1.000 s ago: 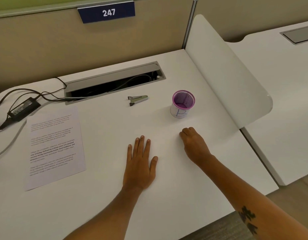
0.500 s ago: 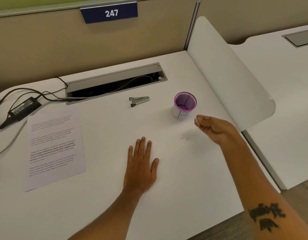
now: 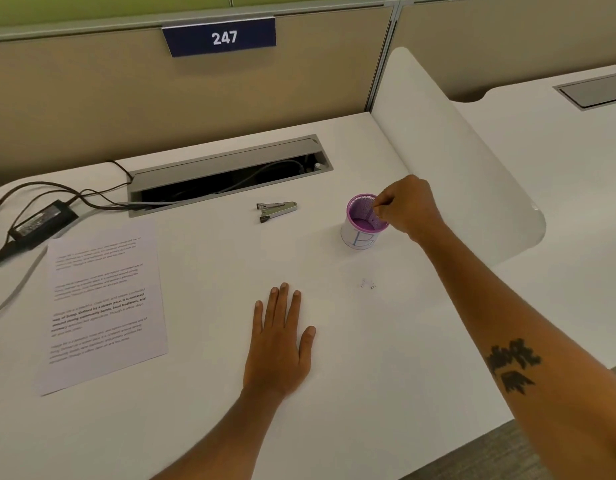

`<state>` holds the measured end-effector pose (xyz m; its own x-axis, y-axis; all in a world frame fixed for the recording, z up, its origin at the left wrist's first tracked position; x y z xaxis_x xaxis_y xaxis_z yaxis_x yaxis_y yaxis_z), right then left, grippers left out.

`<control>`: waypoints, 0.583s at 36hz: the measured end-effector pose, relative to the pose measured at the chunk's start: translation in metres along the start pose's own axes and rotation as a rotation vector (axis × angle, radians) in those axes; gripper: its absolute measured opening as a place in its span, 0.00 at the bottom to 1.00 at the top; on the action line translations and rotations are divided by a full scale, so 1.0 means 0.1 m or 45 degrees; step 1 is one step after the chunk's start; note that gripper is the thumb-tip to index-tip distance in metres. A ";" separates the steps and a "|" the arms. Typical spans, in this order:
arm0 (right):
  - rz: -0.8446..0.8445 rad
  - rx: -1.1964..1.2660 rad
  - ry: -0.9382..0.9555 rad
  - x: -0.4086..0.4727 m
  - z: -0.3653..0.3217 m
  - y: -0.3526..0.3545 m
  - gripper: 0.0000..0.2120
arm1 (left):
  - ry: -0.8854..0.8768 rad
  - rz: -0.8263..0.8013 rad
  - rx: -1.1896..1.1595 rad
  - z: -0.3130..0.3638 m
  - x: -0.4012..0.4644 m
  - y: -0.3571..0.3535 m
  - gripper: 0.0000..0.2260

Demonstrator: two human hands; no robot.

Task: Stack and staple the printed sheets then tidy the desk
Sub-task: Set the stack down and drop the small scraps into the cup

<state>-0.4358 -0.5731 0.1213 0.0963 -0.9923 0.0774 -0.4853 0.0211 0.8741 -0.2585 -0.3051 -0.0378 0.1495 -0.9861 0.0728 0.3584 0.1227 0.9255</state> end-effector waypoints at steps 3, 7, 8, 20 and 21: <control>-0.047 -0.149 0.064 0.01 -0.08 -0.06 0.08 | -0.001 -0.004 -0.007 0.00 0.00 -0.01 0.31; -0.092 -0.225 0.136 0.00 -0.16 -0.10 0.08 | 0.001 -0.002 -0.016 0.00 0.00 0.00 0.31; -0.106 -0.238 0.144 0.00 -0.17 -0.11 0.07 | 0.001 0.000 -0.017 0.00 0.00 0.00 0.31; 0.021 -0.138 0.222 -0.05 -0.22 -0.04 0.08 | 0.000 0.000 -0.009 -0.01 0.00 -0.02 0.31; 0.011 -0.133 0.219 -0.05 -0.21 -0.05 0.08 | 0.000 0.001 -0.010 -0.01 0.00 -0.02 0.31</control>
<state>-0.4154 -0.5656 0.1268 0.2436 -0.9569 0.1583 -0.3950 0.0512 0.9172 -0.2581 -0.3053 -0.0396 0.1494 -0.9860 0.0735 0.3656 0.1241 0.9224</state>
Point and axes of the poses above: each hand's wrist, its own x-axis towards the middle knuckle, its own y-axis out of the back of the hand, z = x × y, the point moved 9 cm from there along x, towards the middle knuckle, and after that the axes turned 9 degrees about z, right-handed, at the moved point
